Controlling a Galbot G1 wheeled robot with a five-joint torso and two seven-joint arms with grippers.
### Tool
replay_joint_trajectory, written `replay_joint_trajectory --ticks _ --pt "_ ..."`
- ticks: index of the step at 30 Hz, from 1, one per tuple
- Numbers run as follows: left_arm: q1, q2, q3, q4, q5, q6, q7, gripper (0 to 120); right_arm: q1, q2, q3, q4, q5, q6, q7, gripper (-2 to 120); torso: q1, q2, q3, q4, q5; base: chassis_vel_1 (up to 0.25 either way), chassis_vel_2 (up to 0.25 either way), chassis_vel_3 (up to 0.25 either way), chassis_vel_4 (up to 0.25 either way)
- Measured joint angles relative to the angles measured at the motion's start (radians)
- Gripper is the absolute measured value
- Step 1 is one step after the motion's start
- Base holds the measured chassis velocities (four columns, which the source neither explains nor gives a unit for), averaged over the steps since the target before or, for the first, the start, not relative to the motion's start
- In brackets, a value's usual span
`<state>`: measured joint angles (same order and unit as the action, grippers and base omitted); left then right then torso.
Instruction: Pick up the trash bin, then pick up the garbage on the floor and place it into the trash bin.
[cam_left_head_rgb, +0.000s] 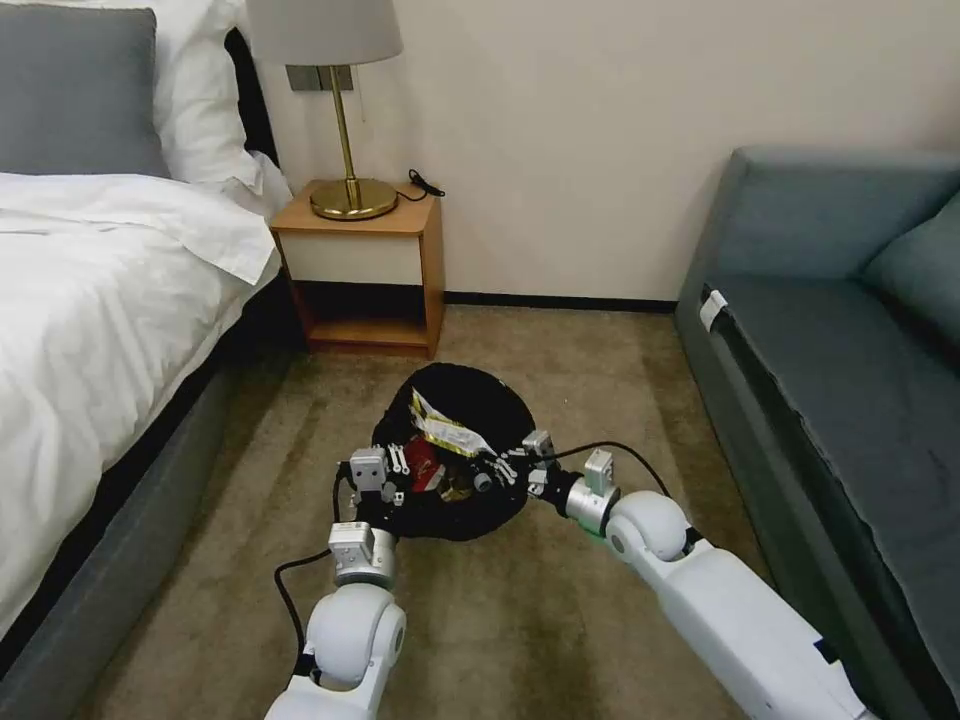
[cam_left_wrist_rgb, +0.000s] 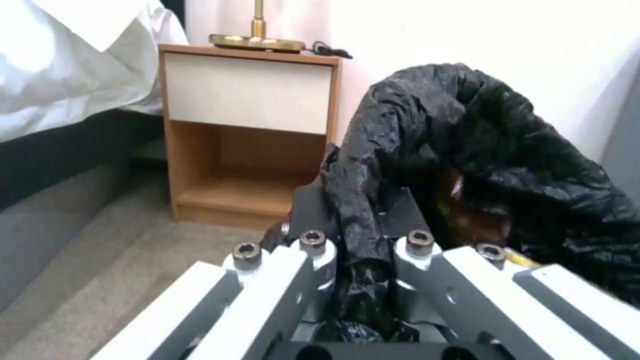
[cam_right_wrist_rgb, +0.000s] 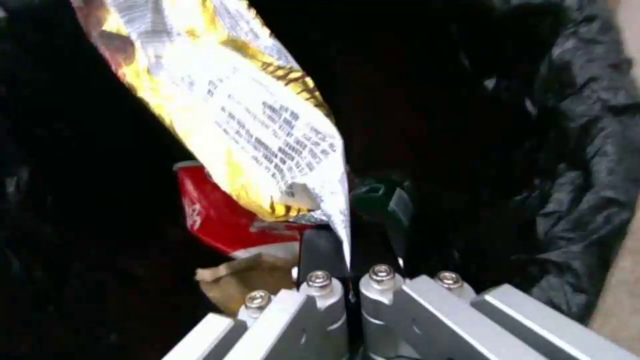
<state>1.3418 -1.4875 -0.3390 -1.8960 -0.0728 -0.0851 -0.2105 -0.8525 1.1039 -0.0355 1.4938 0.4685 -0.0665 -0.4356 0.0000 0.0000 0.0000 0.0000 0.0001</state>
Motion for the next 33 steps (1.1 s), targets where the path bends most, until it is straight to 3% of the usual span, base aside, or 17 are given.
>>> replay_joint_trajectory --ticks 4,6,27,33 --pt "0.004 0.001 -0.003 -0.002 -0.001 -0.001 0.000 4 0.001 0.000 0.000 0.010 0.000 0.001 0.013 8 0.000 0.000 0.000 -0.0002 -0.0002 0.000 0.000 0.000 0.000" --pt "0.007 0.000 -0.003 -0.006 0.000 -0.003 0.000 4 0.003 0.004 0.002 0.027 0.004 0.000 0.027 20 0.000 0.000 0.000 0.0000 -0.0001 0.000 0.000 0.000 0.000" --pt "0.029 -0.011 -0.022 0.000 0.010 -0.025 -0.007 4 -0.084 -0.025 0.060 0.242 0.008 -0.025 0.052 96 0.000 0.000 0.000 -0.0001 0.0000 0.000 0.000 0.000 0.000" --pt "0.023 -0.015 -0.041 0.013 0.001 -0.027 -0.023 4 -0.098 -0.034 0.136 0.284 0.046 -0.024 0.057 100 0.000 0.000 0.000 0.0000 0.0000 0.000 0.000 0.000 0.000"
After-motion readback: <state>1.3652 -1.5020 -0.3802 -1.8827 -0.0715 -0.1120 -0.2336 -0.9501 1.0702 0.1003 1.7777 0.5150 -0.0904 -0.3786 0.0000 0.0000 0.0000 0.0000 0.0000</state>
